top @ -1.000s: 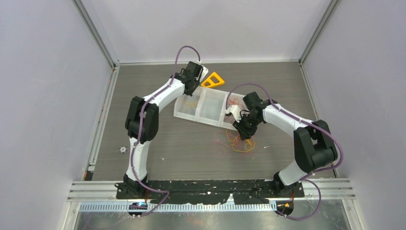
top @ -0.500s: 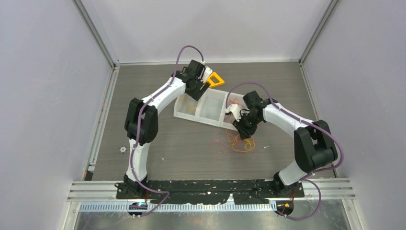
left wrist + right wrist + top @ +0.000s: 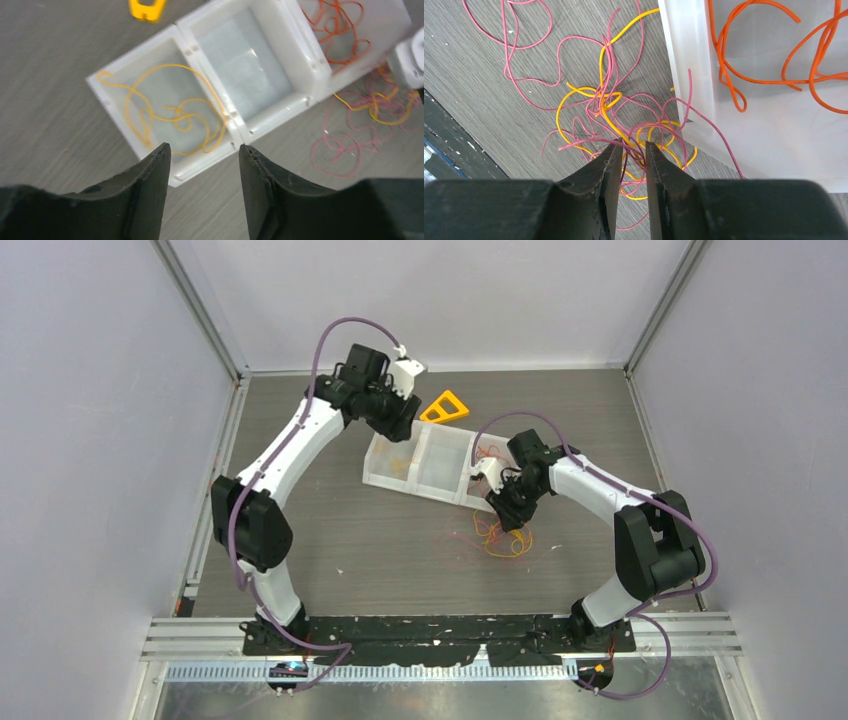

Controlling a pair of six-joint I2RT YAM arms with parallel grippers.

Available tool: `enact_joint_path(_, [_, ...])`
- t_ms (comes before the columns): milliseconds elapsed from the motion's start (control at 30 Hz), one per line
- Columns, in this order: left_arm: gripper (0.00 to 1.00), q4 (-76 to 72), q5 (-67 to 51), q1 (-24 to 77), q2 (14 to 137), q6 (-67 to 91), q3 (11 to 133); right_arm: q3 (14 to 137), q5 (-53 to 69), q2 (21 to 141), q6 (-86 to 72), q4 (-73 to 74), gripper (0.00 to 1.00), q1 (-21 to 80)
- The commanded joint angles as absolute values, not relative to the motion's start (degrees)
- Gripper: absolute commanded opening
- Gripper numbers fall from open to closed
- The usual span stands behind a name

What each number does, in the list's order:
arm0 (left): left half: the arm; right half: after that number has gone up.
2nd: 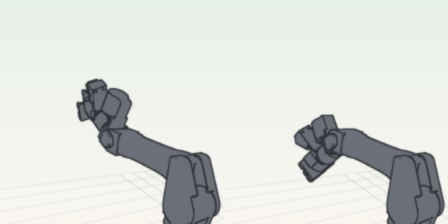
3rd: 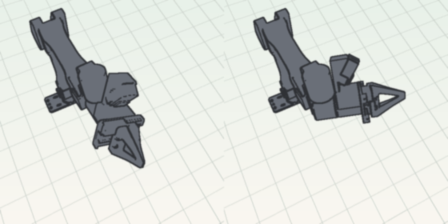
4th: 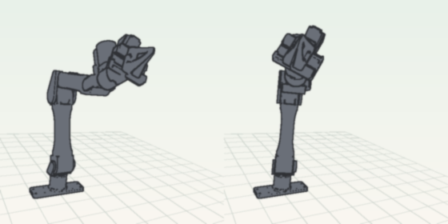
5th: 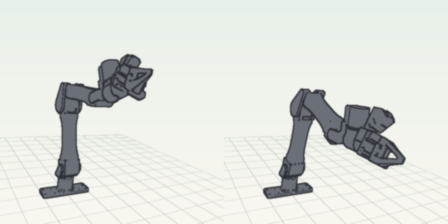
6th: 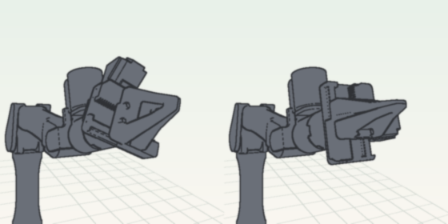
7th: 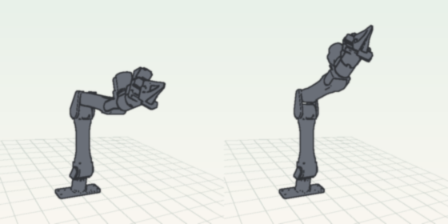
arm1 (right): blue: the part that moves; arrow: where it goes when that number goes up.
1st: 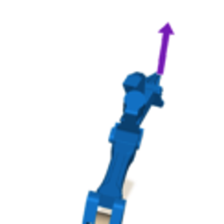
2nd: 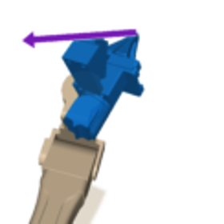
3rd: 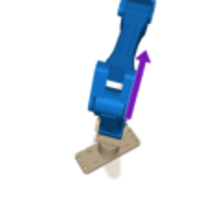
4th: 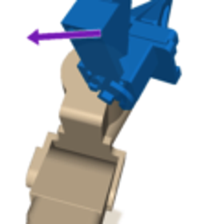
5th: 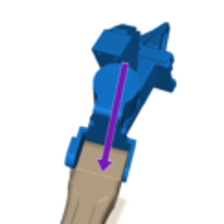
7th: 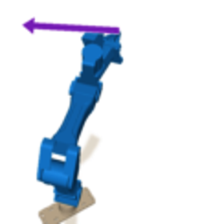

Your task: Untangle the cables

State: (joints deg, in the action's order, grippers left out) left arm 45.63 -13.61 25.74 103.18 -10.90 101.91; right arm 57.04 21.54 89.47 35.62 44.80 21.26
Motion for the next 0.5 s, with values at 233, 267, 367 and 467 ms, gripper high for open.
enact_joint_path(233, [0.46, 52.27, -21.89, 26.28, 110.84, -13.01, 97.06, 58.27, 22.68, 86.71, 34.71, 44.84, 0.3, 21.14])
enact_joint_path(267, [0.44, 51.6, -20.6, 26.28, 111.45, -13.02, 96.97, 58.14, 22.63, 86.63, 34.71, 44.83, 0.3, 21.12])
enact_joint_path(367, [0.37, 48.6, -16.23, 26.0, 113.35, -12.62, 97.02, 57.87, 22.67, 86.48, 34.74, 44.82, 0.3, 21.09])
enact_joint_path(467, [0.23, 47.6, -13.06, 25.01, 116.01, -11.6, 99.49, 57.69, 22.6, 86.26, 34.64, 44.82, 0.3, 21.09])
